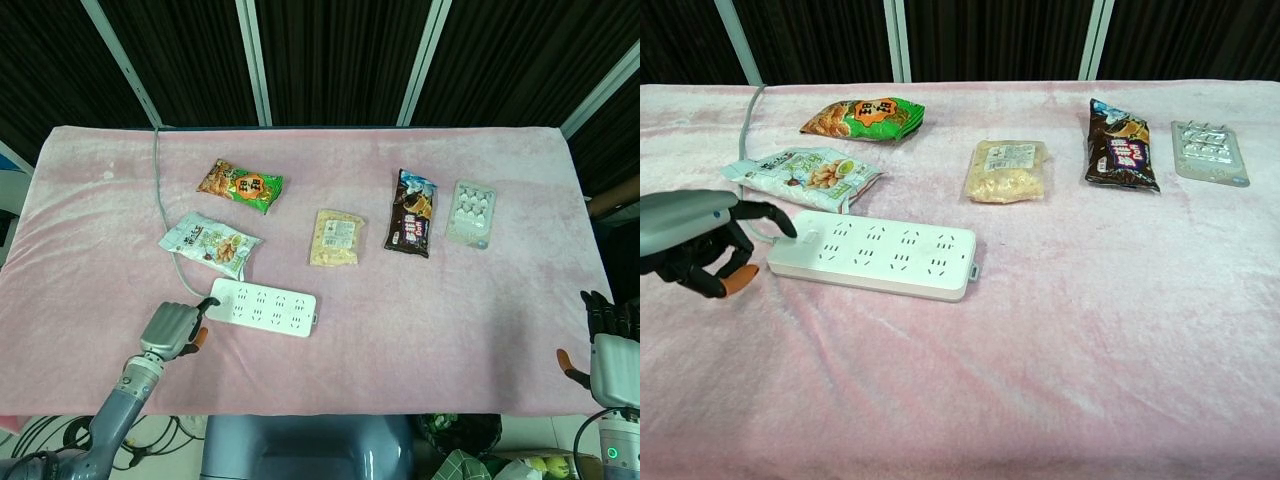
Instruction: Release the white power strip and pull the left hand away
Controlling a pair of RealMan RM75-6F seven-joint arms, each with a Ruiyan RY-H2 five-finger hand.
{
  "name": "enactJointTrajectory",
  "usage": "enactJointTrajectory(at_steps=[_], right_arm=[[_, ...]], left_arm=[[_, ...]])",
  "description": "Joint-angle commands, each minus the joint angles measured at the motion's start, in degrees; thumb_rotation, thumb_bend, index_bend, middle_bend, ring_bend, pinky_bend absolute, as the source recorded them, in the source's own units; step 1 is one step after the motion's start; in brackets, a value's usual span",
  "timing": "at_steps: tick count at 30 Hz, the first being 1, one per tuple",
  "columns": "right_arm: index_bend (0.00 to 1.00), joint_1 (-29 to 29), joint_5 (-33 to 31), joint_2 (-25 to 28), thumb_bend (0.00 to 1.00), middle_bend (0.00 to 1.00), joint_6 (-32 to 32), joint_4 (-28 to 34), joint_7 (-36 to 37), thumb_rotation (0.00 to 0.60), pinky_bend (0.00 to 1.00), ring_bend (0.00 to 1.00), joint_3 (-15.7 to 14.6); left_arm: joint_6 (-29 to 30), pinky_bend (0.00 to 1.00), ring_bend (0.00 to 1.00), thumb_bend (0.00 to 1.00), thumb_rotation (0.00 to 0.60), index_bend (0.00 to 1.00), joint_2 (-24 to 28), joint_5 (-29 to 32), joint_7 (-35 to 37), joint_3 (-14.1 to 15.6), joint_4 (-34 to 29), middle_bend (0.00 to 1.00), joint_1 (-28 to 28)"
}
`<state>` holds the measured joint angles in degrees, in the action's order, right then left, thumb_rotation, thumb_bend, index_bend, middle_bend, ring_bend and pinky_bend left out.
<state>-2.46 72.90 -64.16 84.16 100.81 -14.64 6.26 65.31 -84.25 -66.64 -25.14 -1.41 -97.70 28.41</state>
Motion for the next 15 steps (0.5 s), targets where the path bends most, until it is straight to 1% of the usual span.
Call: enactJointTrajectory(at_steps=[1, 3, 4, 5, 6, 8, 10, 11, 12, 15], right_arm=[[0.12, 0.0, 0.03, 0.01, 0.2, 0.08, -0.01, -0.02, -0.1, 0.6, 0.04, 0.13, -0.05], [0.12, 0.0, 0.01, 0.01, 0.2, 0.08, -0.02, 0.01, -0.12, 0.6, 0.04, 0.13, -0.05], [0.12, -0.01, 0.0, 0.01, 0.2, 0.08, -0.03, 0.0, -0.15, 0.6, 0.04, 0.13, -0.06], [0.12, -0.01, -0.03, 0.01, 0.2, 0.08, -0.03, 0.01, -0.16, 0.6, 0.04, 0.13, -0.04], [0.12, 0.0, -0.08, 0.02, 0.2, 0.08, -0.01, 0.04, -0.13, 0.6, 0.04, 0.13, -0.02], [0.12, 0.02, -0.13, 0.05, 0.2, 0.08, -0.02, 0.07, -0.11, 0.6, 0.04, 0.13, -0.02], [0.12, 0.04, -0.16, 0.07, 0.2, 0.08, -0.03, 0.11, -0.11, 0.6, 0.04, 0.13, -0.05], [0.12, 0.05, -0.17, 0.07, 0.2, 0.08, -0.04, 0.13, -0.08, 0.6, 0.04, 0.13, -0.06], [0.12, 0.06, -0.2, 0.08, 0.2, 0.08, -0.04, 0.18, -0.06, 0.6, 0.04, 0.13, -0.06], [0.12, 0.1, -0.21, 0.09, 0.2, 0.08, 0.02, 0.24, -0.09, 0.6, 0.04, 0.13, -0.07]], left_arm=[[5.97, 0.74, 0.65, 0.46, 0.6, 0.22, 1.07, -4.99, 1.01, -1.67, -2.77, 0.59, -1.57], [8.15, 0.67, 0.54, 0.41, 0.6, 0.22, 1.71, -7.18, 1.62, -2.18, -4.05, 0.52, -2.06], [8.94, 0.59, 0.45, 0.37, 0.6, 0.21, 2.12, -8.07, 1.97, -2.26, -4.55, 0.46, -2.3], [9.9, 0.48, 0.36, 0.33, 0.6, 0.2, 2.89, -9.36, 2.58, -2.19, -5.33, 0.4, -2.7], [10.82, 0.41, 0.3, 0.3, 0.6, 0.2, 3.97, -10.66, 3.34, -1.86, -6.21, 0.36, -3.26], [12.35, 0.19, 0.11, 0.2, 0.6, 0.18, 6.24, -12.75, 4.2, -1.02, -7.57, 0.23, -4.34], [14.74, 0.06, 0.02, 0.12, 0.6, 0.16, 9.87, -14.79, 4.22, 0.56, -9.32, 0.13, -6.35], [15.37, 0.02, 0.0, 0.09, 0.6, 0.15, 10.99, -15.24, 4.15, 1.06, -9.85, 0.08, -6.98], [16.3, 0.01, 0.0, 0.07, 0.6, 0.15, 12.58, -15.69, 4.12, 1.74, -10.57, 0.06, -7.95], [19.91, 0.0, 0.0, 0.05, 0.6, 0.15, 16.62, -17.27, 6.48, 3.34, -11.57, 0.04, -11.07]])
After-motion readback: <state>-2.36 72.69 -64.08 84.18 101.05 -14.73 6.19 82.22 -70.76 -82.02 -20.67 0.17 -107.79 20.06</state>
